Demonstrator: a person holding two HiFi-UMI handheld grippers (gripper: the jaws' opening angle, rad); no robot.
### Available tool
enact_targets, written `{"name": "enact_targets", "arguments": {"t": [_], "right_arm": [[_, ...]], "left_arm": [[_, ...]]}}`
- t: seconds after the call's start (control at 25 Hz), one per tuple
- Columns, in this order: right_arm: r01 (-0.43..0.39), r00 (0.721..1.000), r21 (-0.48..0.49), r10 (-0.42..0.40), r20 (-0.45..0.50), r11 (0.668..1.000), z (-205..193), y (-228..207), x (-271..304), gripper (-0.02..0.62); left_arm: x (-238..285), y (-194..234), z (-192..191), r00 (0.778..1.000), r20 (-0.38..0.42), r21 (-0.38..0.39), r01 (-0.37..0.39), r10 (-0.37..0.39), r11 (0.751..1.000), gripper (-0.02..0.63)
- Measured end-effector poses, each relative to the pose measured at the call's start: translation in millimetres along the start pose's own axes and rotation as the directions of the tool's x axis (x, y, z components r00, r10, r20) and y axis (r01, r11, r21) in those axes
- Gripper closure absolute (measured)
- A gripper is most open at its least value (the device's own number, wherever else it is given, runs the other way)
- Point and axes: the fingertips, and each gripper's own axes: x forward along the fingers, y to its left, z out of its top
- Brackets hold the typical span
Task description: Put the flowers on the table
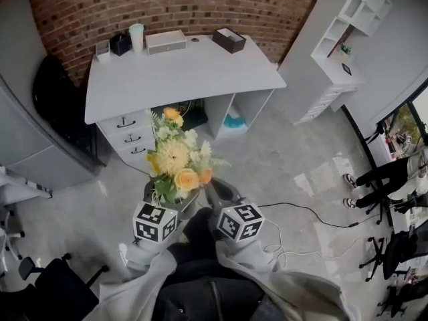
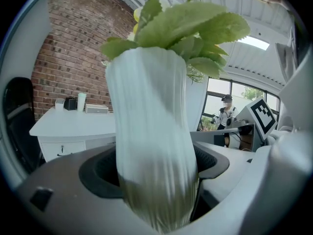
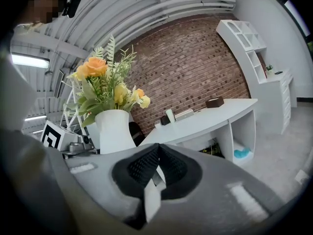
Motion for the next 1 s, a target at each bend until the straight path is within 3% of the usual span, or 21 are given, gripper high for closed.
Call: {"name": "enact_targets", "arguments": {"t": [0.52,1.0], "right_arm": [[0.076,0.997,0.003,-0.076,0.005,0.997,17,-46,32,0.596],[0.057,0.998,0.014,-0.057,-0.001,0.998,48,-97,83,0.597]], "left_arm": [[28,27,11,1.000,0.002,0.015,0.012,-0.012,1.000,0.181],[100,57,42,1.000,-0.002,0.015,0.004,-0.004,1.000,0.181]]}}
